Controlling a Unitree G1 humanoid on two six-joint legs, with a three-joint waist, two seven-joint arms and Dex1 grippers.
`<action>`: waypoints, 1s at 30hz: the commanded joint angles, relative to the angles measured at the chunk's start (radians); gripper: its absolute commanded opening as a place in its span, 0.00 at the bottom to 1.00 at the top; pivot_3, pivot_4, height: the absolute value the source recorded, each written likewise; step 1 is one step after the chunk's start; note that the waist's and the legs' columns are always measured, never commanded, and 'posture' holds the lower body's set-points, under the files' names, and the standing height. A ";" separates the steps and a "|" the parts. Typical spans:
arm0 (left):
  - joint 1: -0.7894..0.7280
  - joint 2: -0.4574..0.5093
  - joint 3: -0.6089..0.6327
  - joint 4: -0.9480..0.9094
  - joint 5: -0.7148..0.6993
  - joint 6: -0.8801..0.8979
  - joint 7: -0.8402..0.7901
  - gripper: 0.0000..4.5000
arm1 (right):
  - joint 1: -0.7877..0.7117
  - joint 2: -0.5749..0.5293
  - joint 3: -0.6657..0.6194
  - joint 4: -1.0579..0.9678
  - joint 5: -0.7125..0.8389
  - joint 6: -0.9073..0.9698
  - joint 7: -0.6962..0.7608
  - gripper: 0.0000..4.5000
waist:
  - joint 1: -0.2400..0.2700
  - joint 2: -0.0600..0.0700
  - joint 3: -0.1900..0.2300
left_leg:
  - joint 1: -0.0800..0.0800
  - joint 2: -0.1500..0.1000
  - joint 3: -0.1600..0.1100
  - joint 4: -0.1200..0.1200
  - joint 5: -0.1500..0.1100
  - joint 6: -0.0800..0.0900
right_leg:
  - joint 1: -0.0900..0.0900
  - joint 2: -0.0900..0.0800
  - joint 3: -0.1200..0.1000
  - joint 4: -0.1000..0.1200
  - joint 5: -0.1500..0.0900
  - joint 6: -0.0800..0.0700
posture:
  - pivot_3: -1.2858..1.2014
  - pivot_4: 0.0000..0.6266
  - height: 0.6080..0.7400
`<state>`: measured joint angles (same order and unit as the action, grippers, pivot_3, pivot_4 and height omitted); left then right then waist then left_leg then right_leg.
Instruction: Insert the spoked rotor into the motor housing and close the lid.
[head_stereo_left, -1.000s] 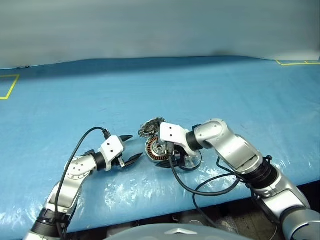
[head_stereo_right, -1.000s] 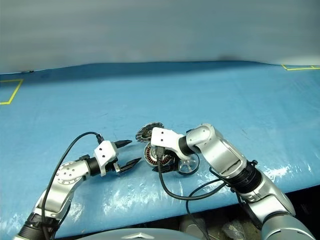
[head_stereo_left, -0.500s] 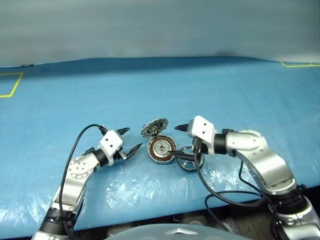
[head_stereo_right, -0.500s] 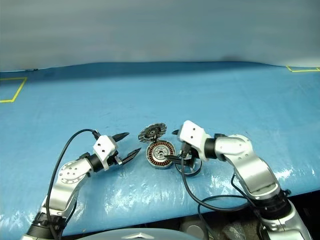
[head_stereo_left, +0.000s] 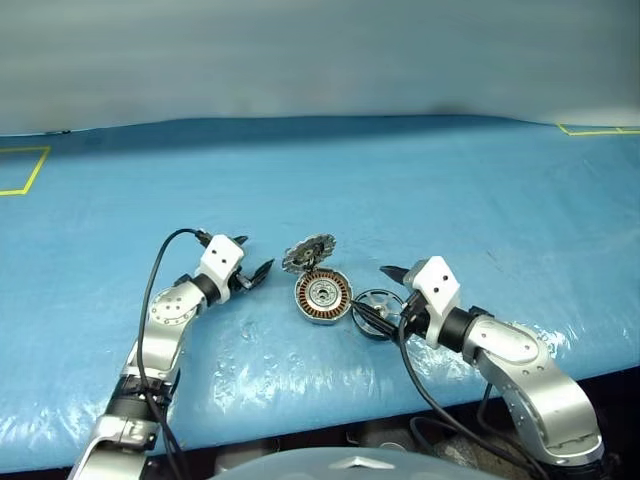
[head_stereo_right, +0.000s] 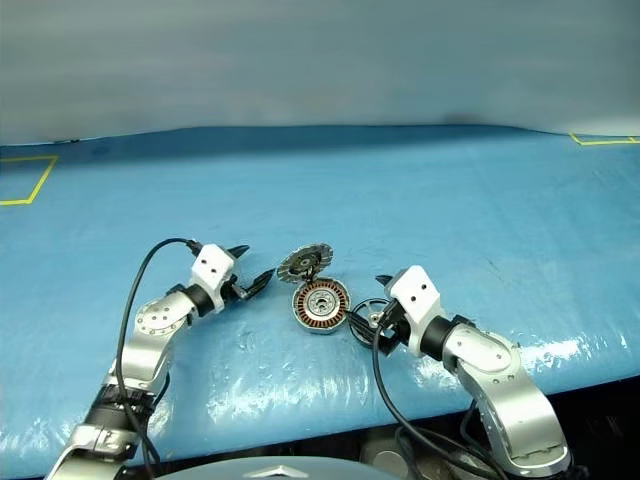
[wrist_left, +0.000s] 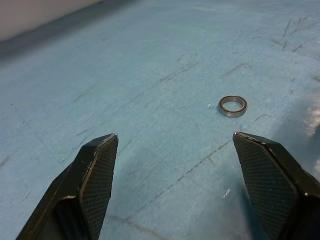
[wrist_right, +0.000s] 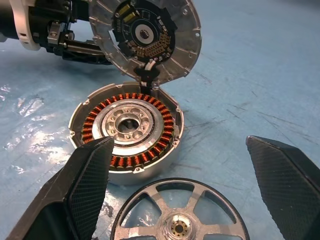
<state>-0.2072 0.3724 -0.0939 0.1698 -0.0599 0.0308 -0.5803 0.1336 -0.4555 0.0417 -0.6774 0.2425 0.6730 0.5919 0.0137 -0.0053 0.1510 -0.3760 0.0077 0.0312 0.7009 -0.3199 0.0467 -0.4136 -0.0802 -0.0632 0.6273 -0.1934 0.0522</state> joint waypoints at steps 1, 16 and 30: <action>-0.078 -0.031 -0.061 0.068 0.012 -0.008 -0.061 0.88 | 0.018 0.016 0.001 -0.049 0.004 -0.033 -0.041 0.99 | 0.003 0.000 0.000 | 0.000 -0.001 0.000 0.000 0.000 0.000 | 0.000 0.000 0.000 0.000 0.000 0.000 | 0.52 0.24 1.00; -0.237 -0.097 -0.112 0.357 0.093 -0.060 -0.038 0.88 | 0.053 -0.005 0.006 -0.055 -0.012 -0.030 -0.121 0.99 | 0.001 0.000 -0.001 | 0.001 -0.002 0.000 0.000 0.000 0.001 | 0.001 0.001 0.000 0.000 0.000 0.000 | 0.52 0.24 1.00; -0.170 -0.062 -0.119 0.328 0.123 -0.031 -0.038 0.88 | 0.017 -0.031 0.034 -0.019 -0.029 -0.036 -0.128 0.99 | -0.002 0.000 -0.008 | 0.004 0.001 0.000 0.000 -0.002 0.004 | 0.003 0.001 0.001 0.000 0.000 0.000 | 0.52 0.24 1.00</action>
<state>-0.4116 0.2952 -0.1939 0.4664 0.0276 -0.0312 -0.6174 0.1617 -0.4785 0.0774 -0.6828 0.2196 0.6547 0.4679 0.0119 -0.0050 0.1432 -0.3721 0.0088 0.0316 0.7012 -0.3219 0.0509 -0.4101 -0.0796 -0.0625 0.6275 -0.1936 0.0519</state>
